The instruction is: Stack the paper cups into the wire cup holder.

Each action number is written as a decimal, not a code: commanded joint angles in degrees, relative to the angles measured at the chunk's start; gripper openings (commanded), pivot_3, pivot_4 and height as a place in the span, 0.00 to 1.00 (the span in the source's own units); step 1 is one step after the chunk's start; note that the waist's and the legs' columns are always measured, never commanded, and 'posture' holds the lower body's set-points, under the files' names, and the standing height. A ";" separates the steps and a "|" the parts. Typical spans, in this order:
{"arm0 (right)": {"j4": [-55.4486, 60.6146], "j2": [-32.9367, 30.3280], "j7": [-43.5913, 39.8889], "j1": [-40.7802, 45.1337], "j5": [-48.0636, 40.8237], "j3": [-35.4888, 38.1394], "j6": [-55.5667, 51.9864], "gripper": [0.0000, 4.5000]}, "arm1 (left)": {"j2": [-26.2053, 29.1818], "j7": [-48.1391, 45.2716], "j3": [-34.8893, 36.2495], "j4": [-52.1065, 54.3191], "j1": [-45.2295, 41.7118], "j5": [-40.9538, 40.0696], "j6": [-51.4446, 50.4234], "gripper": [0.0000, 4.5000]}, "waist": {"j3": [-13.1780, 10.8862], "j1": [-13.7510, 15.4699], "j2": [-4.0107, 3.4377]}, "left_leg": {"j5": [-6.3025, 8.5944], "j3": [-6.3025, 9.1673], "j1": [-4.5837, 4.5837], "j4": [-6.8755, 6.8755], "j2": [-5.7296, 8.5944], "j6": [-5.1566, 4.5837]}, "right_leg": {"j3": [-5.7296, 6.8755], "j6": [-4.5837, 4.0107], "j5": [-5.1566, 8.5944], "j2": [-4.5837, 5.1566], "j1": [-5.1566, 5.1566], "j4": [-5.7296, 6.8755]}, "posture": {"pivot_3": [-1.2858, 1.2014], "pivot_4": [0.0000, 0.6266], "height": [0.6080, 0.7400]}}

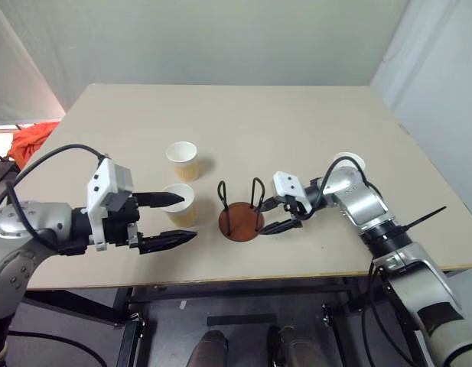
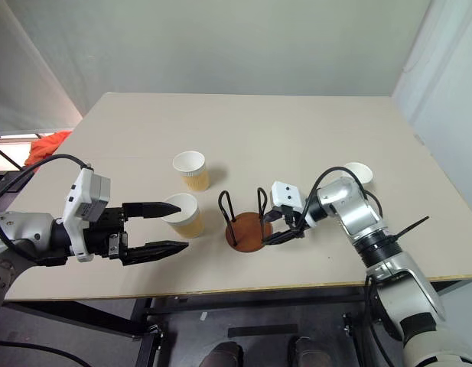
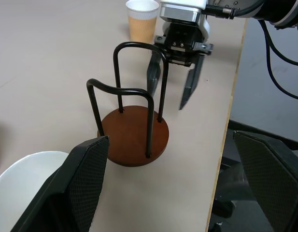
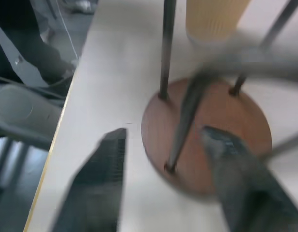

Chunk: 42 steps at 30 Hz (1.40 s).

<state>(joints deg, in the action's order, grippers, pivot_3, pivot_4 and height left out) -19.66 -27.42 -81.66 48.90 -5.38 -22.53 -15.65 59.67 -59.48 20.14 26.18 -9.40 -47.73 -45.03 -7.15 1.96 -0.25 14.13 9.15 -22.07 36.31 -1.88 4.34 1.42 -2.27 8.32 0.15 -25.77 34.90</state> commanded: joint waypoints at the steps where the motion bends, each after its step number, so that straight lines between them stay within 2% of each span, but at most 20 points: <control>1: 4.06 -5.09 -2.89 1.43 -0.62 2.52 -0.12 0.86 | -0.32 -0.18 0.07 -0.20 -1.98 -0.21 1.41 1.00 | 0.00 0.15 0.00 | 0.00 0.00 -0.01 0.00 0.01 0.00 | 0.00 0.00 0.00 0.01 0.00 0.00 | 0.52 0.24 1.00; 3: 4.25 -9.84 -4.71 1.86 -1.27 4.77 0.90 1.00 | -1.73 -0.09 0.53 -0.45 -3.88 -2.21 1.63 1.00 | 0.00 0.24 0.00 | 0.00 -0.01 -0.02 0.01 0.02 0.00 | 0.00 0.00 0.00 0.02 0.01 0.00 | 0.52 0.24 1.00; 6: 1.12 -16.52 -5.19 3.11 -0.35 7.94 4.12 1.00 | -4.19 1.23 2.62 -0.54 -7.65 -8.04 0.12 1.00 | -0.01 0.73 0.00 | -0.02 -0.06 -0.10 0.05 0.06 -0.02 | 0.00 0.00 0.00 0.08 0.00 0.00 | 0.52 0.24 1.00; 10: -8.65 -21.26 -4.37 7.71 0.00 11.53 7.36 1.00 | -3.91 1.60 0.98 0.42 -8.93 -8.11 0.02 1.00 | -0.01 0.51 0.00 | -0.02 -0.18 -0.11 0.03 0.06 -0.03 | -0.06 0.03 0.00 0.09 0.10 0.02 | 0.52 0.24 1.00; 13: -16.82 -21.09 -1.93 13.12 3.53 10.83 12.10 1.00 | -4.13 2.89 -0.89 0.41 -10.91 -7.11 0.31 1.00 | -0.01 0.00 0.00 | -0.04 -0.31 0.05 -0.07 0.02 -0.06 | -0.19 0.15 0.07 0.04 0.22 0.04 | 0.52 0.24 1.00; 17: -30.94 -18.38 6.07 20.08 13.22 6.09 20.08 1.00 | -5.43 9.17 -6.51 -1.46 -17.43 0.34 2.32 1.00 | -0.02 -0.20 -0.03 | -0.19 -0.28 0.22 -0.06 -0.02 -0.25 | -0.21 0.23 0.03 0.02 0.23 0.06 | 0.52 0.24 1.00; 20: -38.27 -15.29 8.49 22.72 16.43 4.51 23.14 1.00 | -6.74 12.01 -10.64 -4.14 -21.95 5.34 3.14 1.00 | -0.02 -0.15 -0.03 | -0.21 -0.26 0.34 -0.01 -0.01 -0.30 | -0.21 0.27 -0.05 0.07 0.24 0.05 | 0.52 0.24 1.00; 24: -44.66 -13.62 11.69 24.37 20.00 3.23 26.08 1.00 | -7.10 10.90 -14.29 -3.29 -22.93 7.97 3.50 1.00 | -0.05 0.17 -0.08 | -0.18 -0.29 0.13 -0.01 0.03 -0.33 | -0.20 0.42 -0.18 0.15 0.11 -0.03 | 0.52 0.24 1.00; 28: -47.64 -13.60 12.59 25.21 21.32 3.64 27.59 1.00 | -7.13 10.31 -14.18 -2.09 -22.65 7.83 3.30 1.00 | -0.06 0.53 -0.09 | 0.04 -0.32 -0.19 -0.02 0.05 -0.35 | -0.18 0.83 -0.43 0.18 -0.17 -0.03 | 0.52 0.24 1.00; 31: -48.90 -13.70 13.34 25.61 21.87 4.08 28.01 1.00 | -6.67 9.55 -14.06 -0.87 -21.56 8.11 3.64 1.00 | -0.06 0.59 -0.09 | 0.17 -0.32 -0.25 -0.06 0.00 -0.32 | -0.13 0.85 -0.43 0.14 -0.17 -0.01 | 0.52 0.24 1.00; 37: -47.23 -15.41 8.34 26.12 18.21 7.87 28.53 1.00 | -6.25 8.59 -12.08 -0.33 -19.37 7.40 3.33 1.00 | -0.07 0.70 -0.10 | 0.19 -0.36 -0.29 -0.04 0.01 -0.33 | -0.13 0.84 -0.42 0.15 -0.17 -0.06 | 0.52 0.24 1.00; 42: -46.60 -17.74 8.25 26.10 19.12 8.29 28.45 1.00 | -6.39 8.19 -10.80 -0.08 -18.33 6.58 2.95 1.00 | -0.06 0.81 -0.10 | 0.16 -0.36 -0.17 0.03 0.02 -0.31 | -0.14 0.68 -0.32 0.18 -0.15 -0.04 | 0.52 0.24 1.00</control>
<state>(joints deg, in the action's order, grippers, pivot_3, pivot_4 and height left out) -67.64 -44.05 -73.22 73.53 13.79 -15.35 12.24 52.98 -50.96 7.20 24.76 -27.64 -40.45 -42.49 -7.22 2.77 -0.35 14.28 8.79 -22.20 36.35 -1.86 4.03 1.27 -1.61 8.00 0.33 -25.91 34.90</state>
